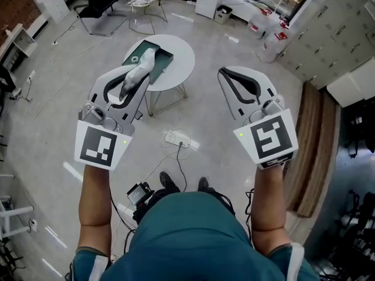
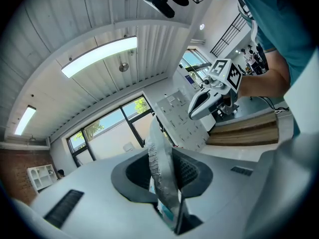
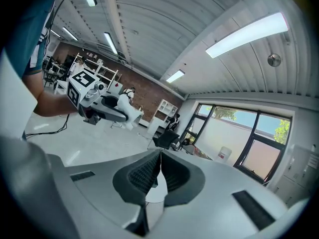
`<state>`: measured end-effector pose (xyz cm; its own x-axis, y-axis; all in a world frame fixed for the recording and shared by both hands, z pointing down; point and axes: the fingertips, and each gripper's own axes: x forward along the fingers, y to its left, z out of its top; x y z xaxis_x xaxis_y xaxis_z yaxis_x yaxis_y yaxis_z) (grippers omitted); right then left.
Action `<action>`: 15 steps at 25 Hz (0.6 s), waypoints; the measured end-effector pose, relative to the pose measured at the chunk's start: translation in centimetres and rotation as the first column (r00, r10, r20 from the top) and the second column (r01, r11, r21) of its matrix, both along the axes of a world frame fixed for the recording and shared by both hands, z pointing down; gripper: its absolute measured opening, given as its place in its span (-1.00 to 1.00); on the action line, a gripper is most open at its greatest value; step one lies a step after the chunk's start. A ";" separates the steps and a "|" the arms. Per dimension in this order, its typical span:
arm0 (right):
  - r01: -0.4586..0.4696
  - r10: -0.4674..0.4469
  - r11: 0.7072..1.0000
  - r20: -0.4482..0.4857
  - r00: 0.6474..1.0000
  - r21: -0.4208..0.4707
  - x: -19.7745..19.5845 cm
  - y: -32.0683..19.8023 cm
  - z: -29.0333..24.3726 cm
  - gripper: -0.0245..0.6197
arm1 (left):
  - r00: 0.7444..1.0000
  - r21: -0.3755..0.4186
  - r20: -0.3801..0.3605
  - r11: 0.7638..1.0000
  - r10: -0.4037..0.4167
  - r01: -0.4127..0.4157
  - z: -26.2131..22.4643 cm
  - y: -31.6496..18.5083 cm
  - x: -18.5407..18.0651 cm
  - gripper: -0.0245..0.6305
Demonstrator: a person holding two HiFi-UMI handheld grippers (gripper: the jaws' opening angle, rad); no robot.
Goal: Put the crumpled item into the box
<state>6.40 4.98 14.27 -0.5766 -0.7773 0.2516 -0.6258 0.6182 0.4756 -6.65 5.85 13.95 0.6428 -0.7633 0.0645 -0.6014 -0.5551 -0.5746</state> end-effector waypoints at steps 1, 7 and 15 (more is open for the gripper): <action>0.004 -0.004 1.000 -0.010 1.000 0.013 -0.8 -0.2 -0.2 -0.80 | 1.000 0.002 -0.006 1.000 0.006 -0.006 0.0 -0.3 -0.7 -0.65; -0.009 0.009 1.000 -0.035 0.999 0.015 -3.8 -1.4 -0.7 -0.80 | 0.999 0.007 -0.020 0.999 0.035 -0.035 -0.4 -2.0 -3.3 -0.65; 0.050 -0.051 0.999 -0.003 0.999 -0.015 -5.8 -5.6 0.4 -0.80 | 0.999 -0.004 -0.004 0.999 -0.046 0.046 0.7 -4.6 -5.4 -0.66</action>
